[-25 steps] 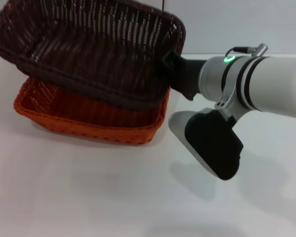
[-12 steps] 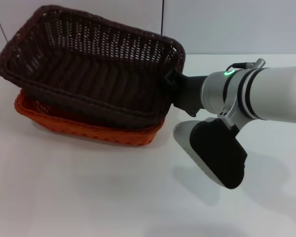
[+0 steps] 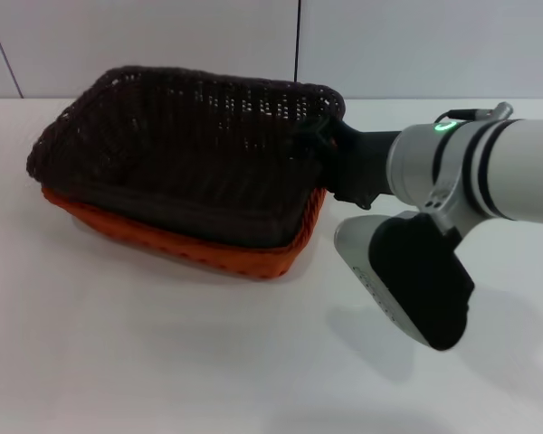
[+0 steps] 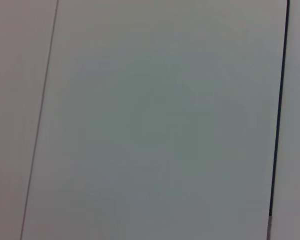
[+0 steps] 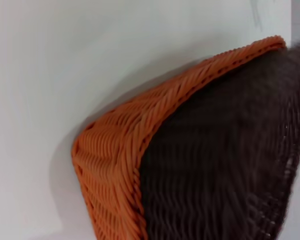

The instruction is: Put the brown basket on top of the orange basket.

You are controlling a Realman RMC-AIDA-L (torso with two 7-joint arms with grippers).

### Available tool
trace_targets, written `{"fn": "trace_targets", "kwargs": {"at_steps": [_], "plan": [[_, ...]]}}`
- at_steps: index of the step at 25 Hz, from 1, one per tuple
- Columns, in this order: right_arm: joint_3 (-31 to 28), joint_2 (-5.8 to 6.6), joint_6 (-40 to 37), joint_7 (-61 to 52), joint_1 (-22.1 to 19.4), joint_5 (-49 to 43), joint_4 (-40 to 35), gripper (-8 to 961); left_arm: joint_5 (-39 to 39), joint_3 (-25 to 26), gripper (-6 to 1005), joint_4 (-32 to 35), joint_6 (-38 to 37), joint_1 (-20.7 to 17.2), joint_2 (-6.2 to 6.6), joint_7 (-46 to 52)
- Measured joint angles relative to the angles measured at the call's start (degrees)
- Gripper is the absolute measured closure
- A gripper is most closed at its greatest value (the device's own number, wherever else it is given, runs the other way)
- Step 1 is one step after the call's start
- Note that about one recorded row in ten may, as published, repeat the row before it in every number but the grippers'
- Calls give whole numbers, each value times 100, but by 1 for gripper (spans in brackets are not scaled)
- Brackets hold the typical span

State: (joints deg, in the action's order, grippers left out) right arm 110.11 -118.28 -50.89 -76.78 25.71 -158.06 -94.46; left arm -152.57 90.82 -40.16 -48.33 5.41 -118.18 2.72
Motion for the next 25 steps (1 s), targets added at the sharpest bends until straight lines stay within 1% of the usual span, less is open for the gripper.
{"fn": "trace_targets", "kwargs": {"at_steps": [1, 7, 9, 11, 14, 17, 21, 22, 23, 25], "plan": [[-1, -8, -91, -2, -74, 8, -120, 441, 0, 5, 213, 78, 0, 68, 4, 0], [48, -52, -474, -15, -504, 32, -684, 335, -1, 7, 213, 208, 0, 200, 12, 0], [42, -69, -420, -28, -699, 191, -915, 304, 0, 7, 213, 216, 0, 217, 17, 0], [14, -82, -199, -37, -923, 502, -1163, 277, -7, 13, 213, 219, 0, 222, 20, 0], [-3, -115, 508, -72, -1319, 1059, -1448, 237, -34, 46, 213, 222, -1, 224, 23, -4], [31, -125, 1607, -105, -1675, 1970, -1493, 235, -40, 111, 213, 222, -9, 223, 23, -23], [157, -102, 3212, -106, -1905, 3404, -1045, 235, -48, 152, 213, 226, -64, 217, 23, -45], [309, -95, 3983, -118, -1983, 3816, -736, 236, -51, 154, 213, 235, -64, 221, 24, -45], [309, -95, 3983, -118, -1983, 3816, -736, 236, -56, 155, 213, 247, -65, 226, 27, -46], [526, -95, 4777, -120, -2060, 4211, -471, 237, -56, 158, 213, 268, -65, 237, 40, -49]]}}
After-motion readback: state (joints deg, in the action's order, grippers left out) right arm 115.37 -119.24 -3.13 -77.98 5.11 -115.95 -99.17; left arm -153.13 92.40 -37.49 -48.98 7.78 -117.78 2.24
